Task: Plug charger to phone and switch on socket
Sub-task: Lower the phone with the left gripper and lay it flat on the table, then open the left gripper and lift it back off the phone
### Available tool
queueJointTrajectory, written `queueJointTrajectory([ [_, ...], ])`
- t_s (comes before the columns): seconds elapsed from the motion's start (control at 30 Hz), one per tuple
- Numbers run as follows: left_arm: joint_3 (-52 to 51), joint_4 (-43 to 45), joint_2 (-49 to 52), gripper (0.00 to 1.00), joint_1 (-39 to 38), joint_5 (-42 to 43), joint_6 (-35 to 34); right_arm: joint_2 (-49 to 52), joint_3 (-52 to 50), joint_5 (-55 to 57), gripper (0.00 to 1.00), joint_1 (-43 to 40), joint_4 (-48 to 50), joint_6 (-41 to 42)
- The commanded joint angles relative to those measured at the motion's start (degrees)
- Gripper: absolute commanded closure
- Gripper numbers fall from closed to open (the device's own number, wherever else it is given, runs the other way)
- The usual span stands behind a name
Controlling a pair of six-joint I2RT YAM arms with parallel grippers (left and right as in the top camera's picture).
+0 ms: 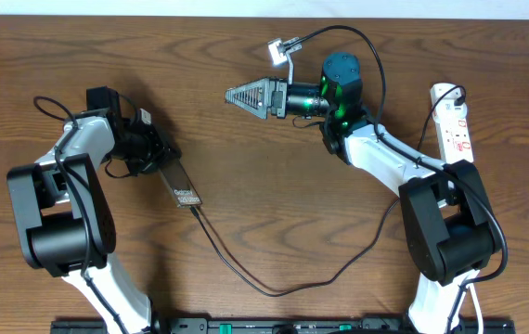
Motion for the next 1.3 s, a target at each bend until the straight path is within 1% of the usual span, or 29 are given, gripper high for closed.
queueJointTrajectory([
  [0.0, 0.5, -0.9, -0.7, 0.73, 0.2, -1.2, 0.6, -0.2, 0.8, -0.2, 0.01, 0.0, -0.1, -0.4],
  [0.23, 0.5, -2.3, -0.7, 0.62, 0.2, -2.5, 0.8, -0.2, 0.8, -0.2, 0.01, 0.0, 0.0, -0.4],
  [0.33, 0.5, -3.3, -0.7, 0.61, 0.2, -3.7, 1.1, -0.2, 0.8, -0.2, 0.01, 0.0, -0.1, -0.4],
  [0.6, 0.5, -3.5, -0.7, 0.6, 0.2, -3.8, 1.2, -0.2, 0.8, -0.2, 0.01, 0.0, -0.1, -0.4],
  [0.7, 0.5, -3.5, -0.7, 0.44, 0.2, -3.7, 1.4, -0.2, 0.8, -0.2, 0.01, 0.0, -0.1, -0.4],
  [0.8, 0.5, -3.4, -0.7, 0.32, 0.2, -3.7, 1.7, -0.2, 0.8, -0.2, 0.01, 0.0, -0.1, -0.4],
  [0.9, 0.5, -3.3, -0.7, 0.25, 0.2, -3.8, 1.9, -0.2, 0.8, -0.2, 0.01, 0.0, -0.1, -0.4],
  [0.93, 0.5, -3.2, -0.7, 0.21, 0.2, -3.8, 1.9, -0.2, 0.8, -0.2, 0.01, 0.0, -0.1, -0.4],
  [1.17, 1.3, -3.0, -0.8, 0.12, 0.2, -3.7, 2.1, -0.2, 0.8, -0.1, 0.01, 0.0, -0.1, -0.4],
  [1.27, 3.0, -3.1, -1.5, 0.12, 0.2, -0.2, 5.2, -0.2, 0.8, 0.1, 0.01, -0.2, -0.2, -0.4],
])
